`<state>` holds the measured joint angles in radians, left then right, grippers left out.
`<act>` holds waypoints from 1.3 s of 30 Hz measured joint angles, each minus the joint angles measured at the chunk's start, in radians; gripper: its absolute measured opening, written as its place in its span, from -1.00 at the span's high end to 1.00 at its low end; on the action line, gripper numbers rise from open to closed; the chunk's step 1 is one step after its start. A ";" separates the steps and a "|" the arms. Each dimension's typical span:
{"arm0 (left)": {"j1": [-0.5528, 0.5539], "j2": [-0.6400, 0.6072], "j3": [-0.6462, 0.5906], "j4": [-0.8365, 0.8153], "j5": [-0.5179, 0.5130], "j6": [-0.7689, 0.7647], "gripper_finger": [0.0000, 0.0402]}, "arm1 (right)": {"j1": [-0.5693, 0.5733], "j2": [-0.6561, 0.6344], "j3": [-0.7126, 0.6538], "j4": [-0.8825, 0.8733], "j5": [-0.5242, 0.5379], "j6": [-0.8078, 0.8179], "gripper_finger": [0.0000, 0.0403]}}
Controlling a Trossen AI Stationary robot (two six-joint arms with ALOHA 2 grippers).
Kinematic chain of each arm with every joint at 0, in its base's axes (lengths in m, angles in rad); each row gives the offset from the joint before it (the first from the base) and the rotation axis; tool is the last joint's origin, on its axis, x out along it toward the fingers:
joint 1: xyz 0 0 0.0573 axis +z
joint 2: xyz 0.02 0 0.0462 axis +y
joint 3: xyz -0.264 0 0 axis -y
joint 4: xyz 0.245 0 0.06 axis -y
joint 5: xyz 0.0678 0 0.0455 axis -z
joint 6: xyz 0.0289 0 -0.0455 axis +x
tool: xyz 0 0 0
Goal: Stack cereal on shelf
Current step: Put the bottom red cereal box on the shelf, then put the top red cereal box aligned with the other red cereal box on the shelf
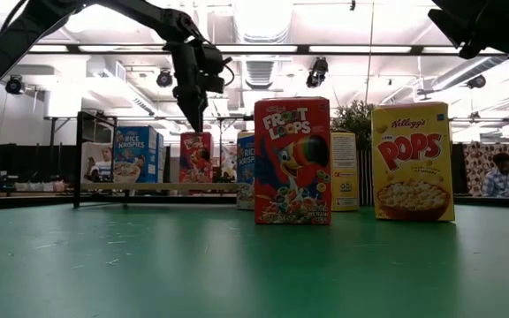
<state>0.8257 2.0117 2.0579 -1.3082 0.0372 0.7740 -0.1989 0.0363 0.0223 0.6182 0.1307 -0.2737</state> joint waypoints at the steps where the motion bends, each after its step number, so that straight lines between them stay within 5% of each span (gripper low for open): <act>1: -0.001 0.000 0.013 -0.007 0.000 -0.001 -0.06 | 0.000 0.000 0.000 0.000 0.000 -0.001 -0.36; 8: -0.017 0.000 0.141 -0.087 0.078 -0.058 -0.06 | 0.000 0.000 0.000 0.000 0.000 -0.007 -0.36; 16: -0.080 -0.002 0.222 -0.125 0.419 -0.225 -0.06 | 0.000 0.000 0.000 0.000 0.000 -0.007 -0.36; 22: -0.196 -0.034 0.164 -0.156 0.415 -0.242 -0.03 | 0.000 0.000 0.000 0.000 0.000 -0.007 -0.36; 31: -0.383 -0.224 -0.167 -0.035 0.411 -0.323 0.04 | 0.000 0.000 0.000 0.000 0.000 -0.001 -0.36; 39: -0.587 -0.565 -0.692 0.463 0.298 -0.562 0.04 | 0.000 0.000 0.000 0.002 0.000 0.017 -0.36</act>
<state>0.2389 1.4470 1.3657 -0.8448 0.3349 0.2124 -0.1989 0.0364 0.0227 0.6205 0.1310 -0.2570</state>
